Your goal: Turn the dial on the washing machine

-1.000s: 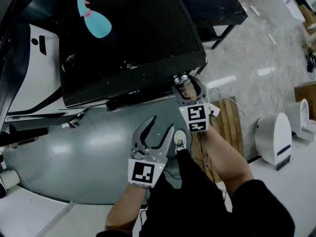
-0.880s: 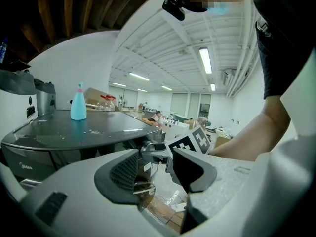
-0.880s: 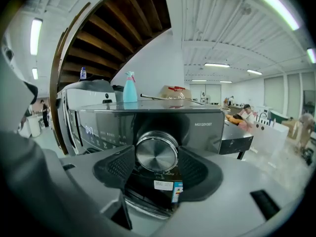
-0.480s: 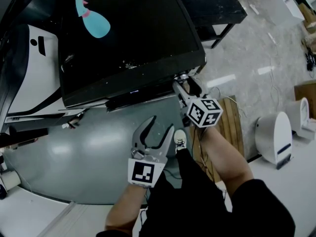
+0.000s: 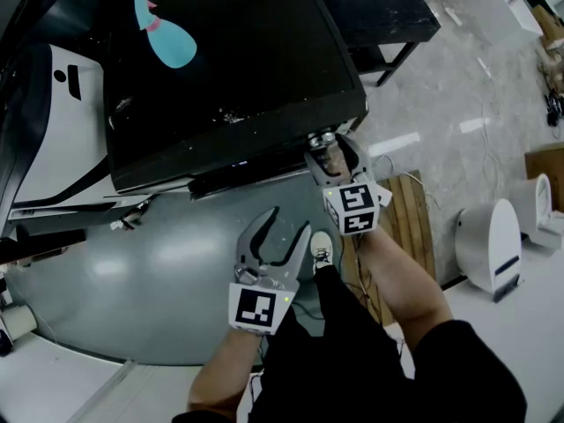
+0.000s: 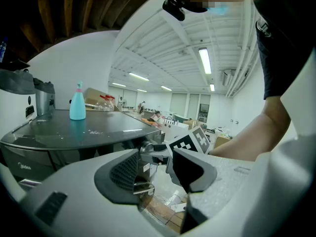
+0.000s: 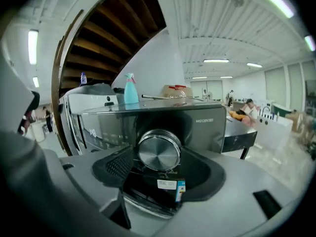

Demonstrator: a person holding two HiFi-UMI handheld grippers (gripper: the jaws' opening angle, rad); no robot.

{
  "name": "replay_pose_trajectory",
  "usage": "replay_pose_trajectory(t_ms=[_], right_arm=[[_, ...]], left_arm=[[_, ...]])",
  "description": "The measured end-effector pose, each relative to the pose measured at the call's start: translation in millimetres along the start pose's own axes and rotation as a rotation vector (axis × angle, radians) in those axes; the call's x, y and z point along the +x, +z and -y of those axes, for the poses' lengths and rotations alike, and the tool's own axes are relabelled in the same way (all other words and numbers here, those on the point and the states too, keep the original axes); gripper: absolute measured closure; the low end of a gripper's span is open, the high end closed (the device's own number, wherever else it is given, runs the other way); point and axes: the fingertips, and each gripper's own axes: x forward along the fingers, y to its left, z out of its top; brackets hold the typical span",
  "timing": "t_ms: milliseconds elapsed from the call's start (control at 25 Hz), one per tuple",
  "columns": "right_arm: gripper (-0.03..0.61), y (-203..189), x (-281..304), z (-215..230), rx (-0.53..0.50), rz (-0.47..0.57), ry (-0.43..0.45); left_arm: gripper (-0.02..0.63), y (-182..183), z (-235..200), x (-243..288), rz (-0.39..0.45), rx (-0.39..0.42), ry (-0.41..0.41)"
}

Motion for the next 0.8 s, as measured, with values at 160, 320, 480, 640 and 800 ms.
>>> replay_pose_trajectory(t_ms=[160,320,480,640,800], right_arm=[[0.281,0.2,1.7,-1.7,-0.130,-0.017,-0.036],[0.288,-2.1,2.8,0.0,-0.218,-0.035,-0.078],[0.291,-1.5,3.8,1.4,-0.214,-0.035,-0.099],[0.297,-1.9,3.7,1.0,-0.193,-0.029,-0.103],[0.304,-4.1,4.0,2.2,-0.061,-0.010,-0.073]], left_arm=[[0.414,-1.8,-2.0,-0.1,-0.001,-0.001,0.005],[0.414,-2.5,-3.0,-0.3,-0.002,-0.004,0.006],[0.414,-2.8,-4.6,-1.2,-0.004,-0.006,0.009],[0.414,-4.2,-5.8,-1.2,-0.003,-0.009,0.010],[0.414,-5.3,-6.3,-1.0,-0.005,-0.012,0.010]])
